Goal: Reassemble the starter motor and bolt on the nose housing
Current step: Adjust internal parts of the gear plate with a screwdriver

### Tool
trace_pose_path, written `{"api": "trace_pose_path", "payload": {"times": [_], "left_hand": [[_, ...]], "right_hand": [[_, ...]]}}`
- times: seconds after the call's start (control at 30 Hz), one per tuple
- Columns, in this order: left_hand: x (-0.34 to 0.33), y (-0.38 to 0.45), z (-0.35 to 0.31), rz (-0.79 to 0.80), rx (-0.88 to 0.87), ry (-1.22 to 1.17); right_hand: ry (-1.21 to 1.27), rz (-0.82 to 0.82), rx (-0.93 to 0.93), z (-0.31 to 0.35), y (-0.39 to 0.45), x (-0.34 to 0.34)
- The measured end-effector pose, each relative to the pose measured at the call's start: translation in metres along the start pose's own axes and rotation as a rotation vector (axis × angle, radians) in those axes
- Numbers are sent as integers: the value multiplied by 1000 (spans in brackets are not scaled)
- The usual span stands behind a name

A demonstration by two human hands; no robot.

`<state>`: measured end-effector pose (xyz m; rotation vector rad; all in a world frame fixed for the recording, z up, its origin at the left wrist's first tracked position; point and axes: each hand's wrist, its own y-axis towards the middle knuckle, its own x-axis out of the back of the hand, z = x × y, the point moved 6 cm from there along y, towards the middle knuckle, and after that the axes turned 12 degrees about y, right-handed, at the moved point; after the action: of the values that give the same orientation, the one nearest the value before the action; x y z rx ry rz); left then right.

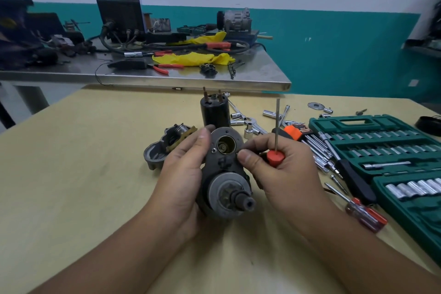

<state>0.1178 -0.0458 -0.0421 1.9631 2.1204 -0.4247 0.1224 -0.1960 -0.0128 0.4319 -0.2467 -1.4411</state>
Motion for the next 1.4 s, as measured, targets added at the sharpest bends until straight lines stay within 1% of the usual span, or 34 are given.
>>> {"api": "trace_pose_path", "payload": {"times": [0.13, 0.23, 0.37, 0.47, 0.63, 0.8, 1.0, 1.1, 1.2, 1.23, 1.3, 1.4], "left_hand": [[0, 0, 0, -19, -36, 17], [0, -1, -2, -30, -64, 31], [0, -1, -5, -45, -84, 42], [0, -1, -3, -41, -83, 47], [3, 4, 5, -26, -36, 49], [4, 4, 6, -47, -4, 29], [1, 3, 10, -12, 74, -8], [-2, 1, 12, 12, 119, -51], [1, 1, 12, 13, 148, -63], [2, 2, 12, 6, 159, -74], [4, 2, 11, -5, 175, -93], [6, 2, 9, -32, 167, -101]], "right_hand": [[-50, -19, 7, 2, -1, 0], [-40, -53, -5, 3, -2, -1], [9, -93, -61, 0, -3, 1], [64, -103, -141, -6, -4, 0], [106, -84, -267, -18, -5, -1], [78, -81, -269, -19, -5, 0], [102, -111, -296, -22, -5, 1], [189, -104, -326, -21, -3, 0], [304, -138, -371, -12, 7, 7], [303, -131, -381, -7, 11, 11], [164, -48, -365, 6, 16, 20], [-280, 192, -198, 25, 16, 25]]}}
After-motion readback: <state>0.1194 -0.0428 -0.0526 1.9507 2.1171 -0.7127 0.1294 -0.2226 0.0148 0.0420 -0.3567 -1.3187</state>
